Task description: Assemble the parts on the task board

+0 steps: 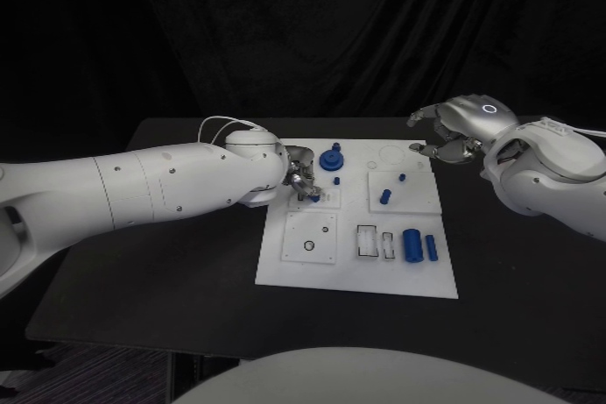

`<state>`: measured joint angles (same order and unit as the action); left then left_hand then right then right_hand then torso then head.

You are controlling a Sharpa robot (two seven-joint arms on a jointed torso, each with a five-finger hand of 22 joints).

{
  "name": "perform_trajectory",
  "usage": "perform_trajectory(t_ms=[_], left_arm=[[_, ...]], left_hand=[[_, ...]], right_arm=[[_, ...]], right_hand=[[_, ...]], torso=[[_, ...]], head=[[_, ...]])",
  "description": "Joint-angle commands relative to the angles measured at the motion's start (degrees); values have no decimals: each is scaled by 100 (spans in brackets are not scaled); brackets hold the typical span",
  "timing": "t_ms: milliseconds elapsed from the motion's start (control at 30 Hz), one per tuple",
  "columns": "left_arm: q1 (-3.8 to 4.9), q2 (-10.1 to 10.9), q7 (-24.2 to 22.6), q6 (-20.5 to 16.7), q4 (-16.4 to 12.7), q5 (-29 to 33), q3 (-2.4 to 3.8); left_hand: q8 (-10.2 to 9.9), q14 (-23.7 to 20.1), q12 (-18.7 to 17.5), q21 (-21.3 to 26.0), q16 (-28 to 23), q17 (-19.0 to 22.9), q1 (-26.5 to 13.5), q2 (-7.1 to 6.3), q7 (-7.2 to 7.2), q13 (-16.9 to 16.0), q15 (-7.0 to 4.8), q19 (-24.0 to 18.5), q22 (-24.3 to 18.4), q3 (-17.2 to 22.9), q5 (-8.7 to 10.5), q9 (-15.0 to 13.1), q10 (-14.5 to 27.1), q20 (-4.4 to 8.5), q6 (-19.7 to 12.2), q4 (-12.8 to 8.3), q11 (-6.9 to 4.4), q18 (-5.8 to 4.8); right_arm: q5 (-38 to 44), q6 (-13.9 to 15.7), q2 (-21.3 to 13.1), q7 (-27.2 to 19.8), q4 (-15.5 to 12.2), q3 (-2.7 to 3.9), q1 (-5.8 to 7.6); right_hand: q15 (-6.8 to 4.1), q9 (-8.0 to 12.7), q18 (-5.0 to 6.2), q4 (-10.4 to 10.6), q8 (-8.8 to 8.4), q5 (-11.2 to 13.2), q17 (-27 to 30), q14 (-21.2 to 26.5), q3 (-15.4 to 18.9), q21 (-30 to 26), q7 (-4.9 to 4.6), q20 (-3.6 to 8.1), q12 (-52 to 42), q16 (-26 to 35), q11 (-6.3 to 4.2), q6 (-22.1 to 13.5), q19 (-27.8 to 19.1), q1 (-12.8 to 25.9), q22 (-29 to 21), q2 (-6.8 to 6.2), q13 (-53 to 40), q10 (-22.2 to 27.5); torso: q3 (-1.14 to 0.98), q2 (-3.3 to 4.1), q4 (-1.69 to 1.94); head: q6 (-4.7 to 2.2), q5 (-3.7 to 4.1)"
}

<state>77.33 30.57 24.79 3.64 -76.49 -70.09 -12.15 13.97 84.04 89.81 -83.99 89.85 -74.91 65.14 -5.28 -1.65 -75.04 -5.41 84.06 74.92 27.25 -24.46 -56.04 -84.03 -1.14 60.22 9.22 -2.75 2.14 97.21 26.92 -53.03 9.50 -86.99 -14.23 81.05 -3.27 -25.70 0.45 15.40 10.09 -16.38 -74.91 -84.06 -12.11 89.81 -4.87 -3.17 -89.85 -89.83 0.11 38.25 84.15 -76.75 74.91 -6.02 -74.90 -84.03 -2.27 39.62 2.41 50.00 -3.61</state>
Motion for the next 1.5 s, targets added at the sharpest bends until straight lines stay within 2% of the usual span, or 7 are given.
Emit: perform_trajectory(t_ms=[33, 467, 1067, 1200, 1367, 1500], left_arm=[[-23, 12, -86, -134, -41, 17, -1], [-25, 192, -188, -522, -225, 17, -1], [-33, 628, -545, -1657, -671, 17, -2], [-72, 681, -539, -1832, -728, 17, -2], [-189, 709, -435, -2003, -769, -6, -2], [-302, 733, -351, -2194, -808, -339, -2]], left_hand=[[-39, 596, 19, 24, 15, -1509, -58, 24, -7, -1496, 47, -9, 723, 235, 64, 26, -597, -33, -24, -195, 48, 26], [-74, 596, 19, 42, 15, -1509, -71, 31, -7, -1496, 53, -23, 708, 252, 95, 56, -597, -40, -15, -221, 52, 31], [-109, 596, 19, 49, 15, -1509, -63, -8, -10, -1496, 51, -24, 709, 264, 78, 81, -597, -43, -8, -285, 50, 32], [-114, 596, 19, 42, 15, -1509, -55, -11, -9, -1496, 51, -16, 720, 266, 73, 84, -597, -43, -7, -297, 50, 29], [-116, 596, 19, 42, 15, -1509, -53, -12, -9, -1496, 51, -17, 719, 265, 70, 85, -597, -43, -7, -301, 50, 29], [-121, 596, 19, 18, 15, -1509, -82, -21, -10, -1496, 46, 11, 751, 241, 70, 95, -597, -41, 23, -290, 48, 21]], right_arm=[[41, -16, -4, 118, -10, 4, -7], [41, -18, -28, 122, -15, 4, -13], [41, 4, -92, 131, -18, 4, -44], [41, 11, -98, 127, -11, 4, -71], [40, 34, -100, 121, -2, 4, -90], [39, 47, -109, 121, -11, 4, -96]], right_hand=[[-5, -7, -45, -19, 22, 9, -1509, -594, -1, 19, -11, 0, -15, -17, -15, 38, 585, 8, 1509, 47, -1510, -597], [-7, -6, -45, -23, 22, 9, -1509, -594, -3, 19, -6, 1, -15, -17, -18, 47, 585, 8, 1509, 48, -1510, -597], [-9, -5, -45, -26, 21, 9, -1509, -594, -4, 19, -4, 2, -15, -17, -20, 51, 585, 7, 1509, 48, -1510, -597], [-10, -4, -45, -29, 20, 9, -1509, -594, -4, 19, -3, 2, -15, -17, -21, 54, 585, 6, 1509, 47, -1510, -597], [-10, -4, -45, -29, 20, 9, -1509, -594, -4, 19, -3, 2, -15, -17, -21, 54, 585, 6, 1509, 47, -1510, -597], [-11, -4, -45, -31, 20, 9, -1509, -594, -4, 19, -2, 3, -15, -17, -22, 56, 585, 5, 1509, 45, -1510, -597]], torso=[[1, 2, -1], [2, -5, 5], [-2, -7, 3], [-3, -5, 0], [-7, -6, 1], [-15, -8, 0]], head=[[0, -4], [0, 9], [0, -23], [0, -18], [0, 11], [0, 39]])
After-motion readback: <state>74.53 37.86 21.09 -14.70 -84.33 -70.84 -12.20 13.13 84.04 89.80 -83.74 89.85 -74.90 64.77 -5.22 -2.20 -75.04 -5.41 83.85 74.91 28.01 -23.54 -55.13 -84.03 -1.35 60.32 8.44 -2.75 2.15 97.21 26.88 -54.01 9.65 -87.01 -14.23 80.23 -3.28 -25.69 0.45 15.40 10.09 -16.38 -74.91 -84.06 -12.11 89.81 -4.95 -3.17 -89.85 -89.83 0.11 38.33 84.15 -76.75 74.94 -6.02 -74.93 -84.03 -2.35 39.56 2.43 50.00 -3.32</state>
